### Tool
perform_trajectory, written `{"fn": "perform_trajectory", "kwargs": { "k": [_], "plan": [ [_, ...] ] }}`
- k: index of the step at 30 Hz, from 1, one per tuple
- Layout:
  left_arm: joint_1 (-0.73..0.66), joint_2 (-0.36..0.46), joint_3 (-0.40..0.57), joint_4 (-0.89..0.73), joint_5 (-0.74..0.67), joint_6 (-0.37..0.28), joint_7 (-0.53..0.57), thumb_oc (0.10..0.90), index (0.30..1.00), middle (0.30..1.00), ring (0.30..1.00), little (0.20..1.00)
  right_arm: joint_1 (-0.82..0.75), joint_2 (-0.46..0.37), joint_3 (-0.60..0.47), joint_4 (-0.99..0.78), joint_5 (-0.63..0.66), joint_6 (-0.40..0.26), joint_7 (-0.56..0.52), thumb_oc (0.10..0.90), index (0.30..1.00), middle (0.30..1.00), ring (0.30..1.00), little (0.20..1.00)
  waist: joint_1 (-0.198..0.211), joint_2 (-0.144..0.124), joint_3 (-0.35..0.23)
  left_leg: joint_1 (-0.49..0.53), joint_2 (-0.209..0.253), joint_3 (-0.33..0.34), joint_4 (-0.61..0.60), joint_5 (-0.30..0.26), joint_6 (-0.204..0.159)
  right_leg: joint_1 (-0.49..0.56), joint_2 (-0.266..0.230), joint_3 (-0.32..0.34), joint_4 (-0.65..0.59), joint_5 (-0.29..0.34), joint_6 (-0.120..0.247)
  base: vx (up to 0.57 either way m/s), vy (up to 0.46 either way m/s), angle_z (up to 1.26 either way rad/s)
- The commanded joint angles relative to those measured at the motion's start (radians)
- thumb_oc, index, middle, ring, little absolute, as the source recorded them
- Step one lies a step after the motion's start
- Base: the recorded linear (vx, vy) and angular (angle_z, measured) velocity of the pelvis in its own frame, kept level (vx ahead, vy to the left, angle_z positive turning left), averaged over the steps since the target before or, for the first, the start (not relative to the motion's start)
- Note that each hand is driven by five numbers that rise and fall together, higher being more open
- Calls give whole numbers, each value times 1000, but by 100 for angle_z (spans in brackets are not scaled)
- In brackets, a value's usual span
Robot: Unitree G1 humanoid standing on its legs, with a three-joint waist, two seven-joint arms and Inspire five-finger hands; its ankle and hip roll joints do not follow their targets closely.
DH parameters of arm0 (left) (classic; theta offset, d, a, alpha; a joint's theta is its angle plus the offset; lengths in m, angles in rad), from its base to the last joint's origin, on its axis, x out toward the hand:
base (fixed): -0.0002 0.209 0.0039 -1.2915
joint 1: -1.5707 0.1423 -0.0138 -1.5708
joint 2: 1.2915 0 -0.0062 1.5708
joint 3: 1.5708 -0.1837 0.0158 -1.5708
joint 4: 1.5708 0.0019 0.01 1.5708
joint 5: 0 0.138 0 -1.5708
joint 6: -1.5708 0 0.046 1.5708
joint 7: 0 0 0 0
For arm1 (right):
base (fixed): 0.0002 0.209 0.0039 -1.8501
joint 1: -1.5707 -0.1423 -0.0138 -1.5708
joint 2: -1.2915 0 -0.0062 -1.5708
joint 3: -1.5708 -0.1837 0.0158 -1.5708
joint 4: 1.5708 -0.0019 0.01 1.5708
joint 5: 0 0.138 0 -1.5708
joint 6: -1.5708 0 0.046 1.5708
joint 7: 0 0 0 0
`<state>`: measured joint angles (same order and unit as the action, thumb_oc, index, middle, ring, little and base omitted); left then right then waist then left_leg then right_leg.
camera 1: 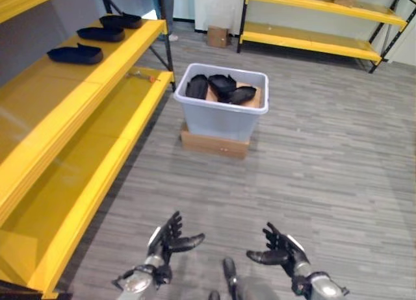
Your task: Move parts from the plastic box to the shelf.
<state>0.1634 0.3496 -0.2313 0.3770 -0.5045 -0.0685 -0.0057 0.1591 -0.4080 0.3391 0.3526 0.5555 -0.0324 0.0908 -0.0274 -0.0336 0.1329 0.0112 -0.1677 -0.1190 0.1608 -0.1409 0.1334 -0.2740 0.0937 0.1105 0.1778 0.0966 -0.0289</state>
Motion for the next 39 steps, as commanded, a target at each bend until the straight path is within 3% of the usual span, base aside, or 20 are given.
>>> {"fn": "perform_trajectory", "kwargs": {
  "k": [1,5,7,8,10,11,12,15,17,19,22,31,33,34,36,39],
  "plan": [
    [-52,20,-10,-104,-9,-85,-9,900,1000,1000,1000,1000,-27,-46,-46,-76,37,-79,4,900,1000,1000,1000,1000,-13,-7,-65,89,108,-104,13,-24,-86,-11,-13,-10,41,-63,82,130,-88,27],
    [-52,21,-14,-105,-20,-84,-9,900,1000,1000,1000,1000,-14,-59,-58,-81,41,-81,5,900,1000,1000,1000,1000,-28,2,-61,72,149,-105,60,43,-127,1,-1,-25,67,-115,54,210,-152,24],
    [-45,23,-14,-110,-25,-84,-14,900,1000,1000,1000,1000,-8,-62,-60,-83,46,-82,7,900,1000,1000,1000,1000,-25,-2,-55,18,151,-93,189,121,-142,37,2,-24,57,-126,39,118,-93,4],
    [-38,23,-13,-111,-25,-82,-15,900,1000,1000,1000,1000,-2,-66,-63,-88,51,-83,11,900,1000,1000,1000,1000,-15,-8,-41,-30,134,-96,295,178,-146,64,2,-15,49,-130,28,94,-95,-12],
    [-27,28,-18,-122,-26,-80,-19,900,1000,1000,1000,1000,6,-74,-67,-103,59,-86,7,900,1000,1000,1000,1000,2,-17,-8,-148,72,-113,472,227,-127,100,-6,3,40,-127,9,102,-84,-23],
    [-25,27,-15,-124,-27,-77,-18,900,1000,1000,1000,1000,5,-75,-72,-103,64,-86,-2,900,1000,1000,1000,1000,3,-23,6,-232,79,-75,424,179,-115,115,-31,8,40,-135,11,101,-50,-13],
    [-25,27,-15,-125,-28,-77,-18,900,1000,1000,1000,1000,5,-75,-72,-104,64,-86,-2,900,1000,1000,1000,1000,5,-23,7,-230,80,-73,426,175,-114,116,-29,10,41,-137,11,99,-13,-9],
    [-22,35,-24,-117,-22,-79,-12,900,1000,1000,1000,1000,4,-75,-80,-108,73,-99,-17,900,1000,1000,1000,1000,9,-15,18,-277,118,4,190,135,-116,143,-41,5,41,-166,17,127,49,-5],
    [-30,38,-42,-114,-8,-81,-7,900,1000,1000,1000,1000,4,-67,-80,-110,67,-113,-32,900,1000,1000,1000,1000,16,15,25,-349,153,70,5,267,-136,167,-20,-7,47,-187,12,157,113,6],
    [-34,38,-45,-112,-9,-79,-6,900,1000,1000,1000,1000,2,-64,-78,-111,60,-111,-38,900,1000,1000,1000,1000,23,20,29,-345,153,70,-15,284,-136,184,-17,6,53,-196,15,153,80,17],
    [-20,32,-29,-114,-20,-80,-7,900,1000,1000,1000,1000,10,-46,-75,-108,48,-97,-23,900,1000,1000,1000,1000,36,17,-8,-296,125,54,0,231,-115,243,-45,43,35,-223,36,313,164,-44],
    [-7,40,2,-120,-19,-79,4,900,1000,1000,1000,1000,5,-17,-73,-123,50,-85,-7,900,1000,1000,1000,1000,60,-2,-46,-275,96,119,132,79,-51,309,-150,48,38,-233,87,199,137,-21],
    [-1,47,1,-116,-11,-75,4,900,1000,1000,1000,1000,9,0,-70,-116,60,-81,-3,900,1000,1000,1000,1000,58,-2,-50,-246,79,116,120,60,-32,279,-167,55,99,-179,112,178,156,-11],
    [-6,63,0,-132,-14,-76,6,900,1000,1000,1000,1000,8,3,-64,-127,68,-85,-1,900,1000,1000,1000,1000,50,4,-38,-219,75,119,97,56,-20,211,-169,53,213,-78,120,76,91,-12],
    [-9,73,-1,-139,-11,-76,6,900,1000,1000,1000,1000,4,3,-61,-127,71,-86,0,900,1000,1000,1000,1000,45,8,-28,-210,77,117,86,58,-18,174,-154,57,256,-68,119,31,59,-8],
    [-20,74,-11,-129,-4,-76,0,900,1000,1000,1000,1000,-7,10,-40,-114,94,-87,-1,900,1000,1000,1000,1000,27,24,3,-148,87,122,40,48,-20,35,-95,3,219,-133,111,120,65,-18]
  ]
}}
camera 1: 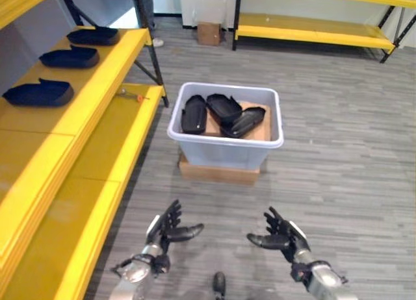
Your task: Move parts from the plastic box to the shelf.
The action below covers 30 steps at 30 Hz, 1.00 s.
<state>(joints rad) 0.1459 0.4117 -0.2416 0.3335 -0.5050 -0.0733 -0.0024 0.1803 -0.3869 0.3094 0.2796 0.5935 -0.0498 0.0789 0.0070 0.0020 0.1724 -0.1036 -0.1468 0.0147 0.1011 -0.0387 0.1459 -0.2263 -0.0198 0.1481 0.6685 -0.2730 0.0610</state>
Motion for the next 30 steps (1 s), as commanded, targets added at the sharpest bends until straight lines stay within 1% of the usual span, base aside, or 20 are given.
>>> {"fn": "perform_trajectory", "kwargs": {
  "k": [1,3,4,5,6,8,9,10,15,17,19,20,21,22,23,25,26,27,28,30],
  "plan": [
    [-9,9,0,-79,-11,-72,-3,900,1000,1000,1000,1000,-34,-12,-7,-40,62,-73,8,900,1000,1000,1000,1000,-12,-14,-27,-13,66,0,97,-68,-35,-42,17,-75,-331,248,23,159,-14,-45],
    [-8,3,8,-73,-17,-75,-2,900,1000,1000,1000,1000,-39,-15,-1,-43,60,-72,9,900,1000,1000,1000,1000,-17,-25,-23,26,63,20,87,-92,-39,-71,-2,-137,-447,298,33,185,-33,-35],
    [-8,3,8,-73,-17,-75,-2,900,1000,1000,1000,1000,-39,-16,-1,-43,60,-72,9,900,1000,1000,1000,1000,-19,-22,-21,30,65,17,87,-94,-39,-64,0,-140,-452,299,32,276,-74,-17],
    [-9,-7,11,-74,-23,-76,0,900,1000,1000,1000,1000,-47,-18,5,-45,53,-70,9,900,1000,1000,1000,1000,-32,-26,-20,74,64,18,73,-105,-52,-99,5,-155,-539,339,44,289,-92,-17],
    [-7,-10,10,-74,-22,-75,-1,900,1000,1000,1000,1000,-48,-19,7,-49,50,-66,11,900,1000,1000,1000,1000,-39,-30,-20,89,64,14,78,-111,-57,-97,10,-143,-556,352,47,382,-149,-6],
    [2,-25,3,-62,-17,-70,-11,900,1000,1000,1000,1000,-38,-21,10,-52,55,-61,16,900,1000,1000,1000,1000,-34,-41,-34,99,69,10,97,-114,-68,-37,1,-154,-576,360,25,294,-155,16],
    [-2,-33,-5,-54,-16,-69,-8,900,1000,1000,1000,1000,-37,-26,12,-53,64,-64,18,900,1000,1000,1000,1000,-41,-39,-44,103,79,-3,97,-107,-79,-26,15,-135,-581,355,14,310,-194,41],
    [-3,-37,-7,-63,-31,-69,-11,900,1000,1000,1000,1000,-45,-35,8,-60,78,-65,15,900,1000,1000,1000,1000,-42,-32,-54,104,97,-11,90,-101,-96,-23,23,-151,-565,346,3,215,-148,50],
    [-6,-41,-17,-66,-37,-67,-8,900,1000,1000,1000,1000,-47,-46,2,-68,80,-68,14,900,1000,1000,1000,1000,-46,-19,-69,130,126,-37,62,-76,-114,-22,37,-165,-531,308,-14,172,-106,26],
    [-17,-45,-21,-63,-42,-68,-5,900,1000,1000,1000,1000,-51,-51,0,-63,83,-71,9,900,1000,1000,1000,1000,-51,-13,-73,134,150,-56,72,-44,-134,-22,50,-168,-499,268,-32,202,-150,27],
    [-20,-48,-23,-53,-47,-67,-2,900,1000,1000,1000,1000,-49,-54,-2,-56,84,-72,8,900,1000,1000,1000,1000,-49,-15,-69,107,169,-55,158,19,-156,5,54,-174,-497,244,-53,168,-135,29],
    [-20,-48,-23,-53,-47,-68,-2,900,1000,1000,1000,1000,-49,-54,-3,-56,84,-72,9,900,1000,1000,1000,1000,-50,-15,-69,105,170,-56,162,18,-156,5,54,-175,-496,244,-53,121,-133,22],
    [-21,-49,-26,-58,-57,-67,-2,900,1000,1000,1000,1000,-47,-62,-8,-58,85,-75,6,900,1000,1000,1000,1000,-40,-27,-52,37,162,-58,302,87,-167,38,46,-181,-505,238,-67,82,-117,7],
    [-25,-49,-29,-57,-58,-67,-2,900,1000,1000,1000,1000,-47,-69,-12,-58,83,-78,4,900,1000,1000,1000,1000,-36,-33,-41,-9,151,-66,383,109,-169,47,42,-186,-508,237,-77,124,-148,5],
    [-22,-48,-31,-56,-59,-66,-1,900,1000,1000,1000,1000,-43,-73,-15,-59,81,-79,2,900,1000,1000,1000,1000,-31,-38,-34,-33,146,-72,415,120,-165,58,38,-187,-512,233,-84,85,-82,-8],
    [-20,-49,-37,-53,-62,-61,3,900,1000,1000,1000,1000,-42,-80,-22,-58,80,-82,-9,900,1000,1000,1000,1000,-20,-48,-14,-117,134,-59,365,73,-150,88,15,-192,-528,225,-76,117,-26,4],
    [-18,-47,-38,-50,-64,-57,2,900,1000,1000,1000,1000,-43,-82,-25,-58,82,-83,-14,900,1000,1000,1000,1000,-17,-51,-11,-134,141,-50,286,45,-143,101,6,-192,-538,222,-67,185,56,24],
    [-10,-43,-44,-52,-59,-59,1,900,1000,1000,1000,1000,-33,-85,-31,-68,75,-86,-18,900,1000,1000,1000,1000,-15,-49,-11,-164,162,-32,172,41,-147,115,0,-199,-544,209,-62,148,57,36],
    [-10,-42,-44,-52,-59,-59,1,900,1000,1000,1000,1000,-32,-85,-31,-68,75,-86,-18,900,1000,1000,1000,1000,-14,-50,-10,-160,161,-31,168,43,-146,117,-2,-198,-543,208,-62,146,82,40],
    [-4,-35,-49,-58,-46,-60,6,900,1000,1000,1000,1000,-35,-84,-31,-58,67,-96,-31,900,1000,1000,1000,1000,-2,-30,-7,-225,185,-33,31,157,-168,142,13,-197,-544,194,-62,129,81,24]
  ]
}}
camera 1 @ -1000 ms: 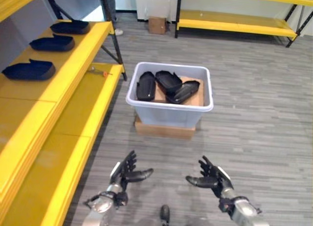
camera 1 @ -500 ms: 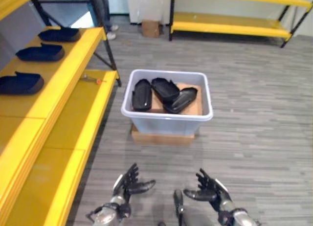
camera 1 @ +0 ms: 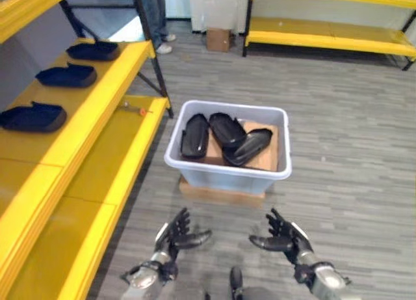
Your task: Move parts from the plastic box to the shelf.
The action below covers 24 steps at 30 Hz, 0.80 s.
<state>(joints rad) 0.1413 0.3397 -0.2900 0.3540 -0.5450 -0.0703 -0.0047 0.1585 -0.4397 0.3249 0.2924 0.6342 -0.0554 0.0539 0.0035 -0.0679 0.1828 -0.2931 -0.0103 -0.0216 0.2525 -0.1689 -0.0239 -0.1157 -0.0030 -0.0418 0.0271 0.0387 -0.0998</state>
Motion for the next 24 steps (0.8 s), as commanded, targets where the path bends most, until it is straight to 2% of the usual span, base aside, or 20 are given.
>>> {"fn": "perform_trajectory", "kwargs": {
  "k": [1,2,4,6,8,9,12,18,19,20,21,22,23,24],
  "plan": [
    [1,37,-1,-79,-6,-62,8,900,1000,1000,1000,1000,-13,-31,-46,-70,26,-91,-6,900,1000,1000,1000,1000,2,38,-16,-28,47,5,-130,292,2,34,-6,-6,98,-119,99,175,96,0],
    [6,40,0,-80,5,-59,11,900,1000,1000,1000,1000,-14,-26,-42,-62,19,-88,-7,900,1000,1000,1000,1000,13,44,-15,-25,53,-6,-162,317,-2,53,-1,5,106,-129,102,228,125,-18],
    [16,39,16,-74,3,-64,0,900,1000,1000,1000,1000,-3,-9,-40,-60,15,-74,11,900,1000,1000,1000,1000,17,48,-40,29,48,-11,-178,284,12,81,-7,36,110,-147,114,299,188,-40],
    [8,45,19,-83,4,-69,-2,900,1000,1000,1000,1000,13,5,-43,-71,21,-66,22,900,1000,1000,1000,1000,11,47,-61,56,30,10,-155,252,24,102,-41,50,95,-137,134,252,217,-92],
    [7,50,19,-86,10,-70,-5,900,1000,1000,1000,1000,19,10,-45,-70,17,-62,27,900,1000,1000,1000,1000,12,46,-65,64,25,18,-147,238,31,109,-54,54,92,-134,139,183,173,-31],
    [2,55,23,-85,11,-74,-1,900,1000,1000,1000,1000,16,23,-35,-62,30,-58,30,900,1000,1000,1000,1000,11,43,-73,72,12,31,-129,211,42,118,-74,64,82,-126,150,166,161,-6],
    [-1,61,28,-86,12,-76,4,900,1000,1000,1000,1000,14,27,-28,-65,29,-54,33,900,1000,1000,1000,1000,15,41,-77,75,4,38,-119,192,49,118,-86,72,69,-115,159,97,112,-14],
    [1,73,33,-94,12,-77,10,900,1000,1000,1000,1000,-11,31,0,-54,11,-50,41,900,1000,1000,1000,1000,30,31,-91,84,-12,62,-93,134,78,116,-135,92,36,-80,200,89,116,-18],
    [1,74,29,-93,15,-76,8,900,1000,1000,1000,1000,-12,33,2,-54,10,-50,43,900,1000,1000,1000,1000,29,33,-91,88,-18,61,-90,122,87,108,-141,95,51,-82,206,55,177,-18],
    [-5,76,25,-92,23,-72,6,900,1000,1000,1000,1000,-19,40,10,-55,9,-49,45,900,1000,1000,1000,1000,26,41,-78,118,-33,59,-95,107,110,49,-150,108,180,-39,220,29,180,-11],
    [-7,79,23,-93,26,-71,7,900,1000,1000,1000,1000,-20,43,15,-58,11,-48,48,900,1000,1000,1000,1000,22,44,-67,129,-42,60,-96,104,120,12,-153,123,257,21,222,5,133,-13],
    [-7,78,23,-93,26,-71,7,900,1000,1000,1000,1000,-20,43,15,-58,11,-48,48,900,1000,1000,1000,1000,23,44,-71,125,-41,61,-98,106,119,7,-152,125,256,24,222,-35,81,-9],
    [-9,86,24,-103,25,-72,5,900,1000,1000,1000,1000,-22,43,21,-65,15,-48,50,900,1000,1000,1000,1000,12,50,-50,138,-47,57,-103,107,126,-36,-141,138,328,82,215,-42,79,-3],
    [-15,95,23,-107,27,-75,7,900,1000,1000,1000,1000,-27,41,28,-68,17,-50,52,900,1000,1000,1000,1000,8,59,-31,148,-39,59,-108,109,129,-78,-124,122,396,68,204,-40,80,5]
  ]
}}
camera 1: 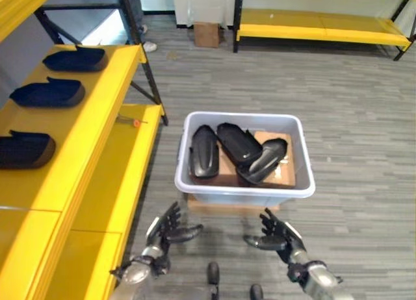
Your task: Move parts from the plastic box to the shelf.
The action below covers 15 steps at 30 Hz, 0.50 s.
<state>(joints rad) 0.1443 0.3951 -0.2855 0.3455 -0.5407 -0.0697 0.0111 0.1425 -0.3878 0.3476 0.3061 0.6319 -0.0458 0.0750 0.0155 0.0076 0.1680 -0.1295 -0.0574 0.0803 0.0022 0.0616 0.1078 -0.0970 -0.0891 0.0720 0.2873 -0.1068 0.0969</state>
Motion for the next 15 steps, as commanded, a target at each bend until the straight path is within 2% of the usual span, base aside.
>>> {"fn": "perform_trajectory", "kwargs": {
  "k": [1,2,3,4,5,7,8,9,11,15],
  "plan": [
    [-18,40,19,-99,23,-75,-9,900,1000,1000,1000,1000,-11,-11,5,-81,19,-60,30,900,1000,1000,1000,1000,-4,-17,-16,-15,8,-42,143,-122,-3,-97,-38,8,136,213,7,5,85,10],
    [-21,44,19,-100,31,-73,-9,900,1000,1000,1000,1000,-13,-11,8,-82,17,-60,29,900,1000,1000,1000,1000,-2,-8,-5,-2,12,-38,138,-127,-2,-127,-36,-30,159,182,2,107,74,7],
    [-15,40,13,-92,31,-70,-18,900,1000,1000,1000,1000,-14,-12,10,-86,30,-63,29,900,1000,1000,1000,1000,-20,-3,-2,28,8,-40,125,-138,-5,-193,12,-46,123,140,-3,113,72,-16],
    [-15,39,13,-91,31,-70,-18,900,1000,1000,1000,1000,-13,-13,10,-86,31,-63,29,900,1000,1000,1000,1000,-22,-2,2,33,9,-42,125,-140,-5,-189,12,-48,125,136,-4,192,-1,-35],
    [-22,33,16,-82,25,-71,-18,900,1000,1000,1000,1000,-31,-17,13,-84,41,-67,21,900,1000,1000,1000,1000,-32,-12,16,62,-6,-42,123,-160,-10,-240,35,-61,28,148,5,180,-61,-36],
    [-23,23,26,-75,23,-74,-16,900,1000,1000,1000,1000,-46,-21,11,-91,26,-72,17,900,1000,1000,1000,1000,-42,-18,20,100,-8,-32,122,-189,-24,-259,11,-111,-110,181,18,267,-106,-1],
    [-20,20,29,-74,23,-76,-18,900,1000,1000,1000,1000,-46,-25,11,-96,20,-72,18,900,1000,1000,1000,1000,-51,-15,21,119,-3,-32,125,-205,-32,-254,14,-113,-145,191,23,389,-221,40],
    [-5,6,27,-67,24,-69,-28,900,1000,1000,1000,1000,-31,-26,8,-98,21,-67,26,900,1000,1000,1000,1000,-49,-25,-1,128,3,-33,147,-223,-41,-193,19,-90,-169,185,4,378,-250,56],
    [-8,-8,17,-64,13,-70,-25,900,1000,1000,1000,1000,-28,-33,5,-98,37,-72,23,900,1000,1000,1000,1000,-52,-22,-17,121,21,-47,159,-207,-60,-168,37,-80,-176,180,-17,254,-224,28],
    [-14,-19,9,-60,4,-65,-20,900,1000,1000,1000,1000,-24,-50,-1,-113,43,-74,21,900,1000,1000,1000,1000,-58,-6,-49,147,75,-72,121,-163,-94,-156,64,-122,-146,131,-46,197,-188,23]
  ]
}}
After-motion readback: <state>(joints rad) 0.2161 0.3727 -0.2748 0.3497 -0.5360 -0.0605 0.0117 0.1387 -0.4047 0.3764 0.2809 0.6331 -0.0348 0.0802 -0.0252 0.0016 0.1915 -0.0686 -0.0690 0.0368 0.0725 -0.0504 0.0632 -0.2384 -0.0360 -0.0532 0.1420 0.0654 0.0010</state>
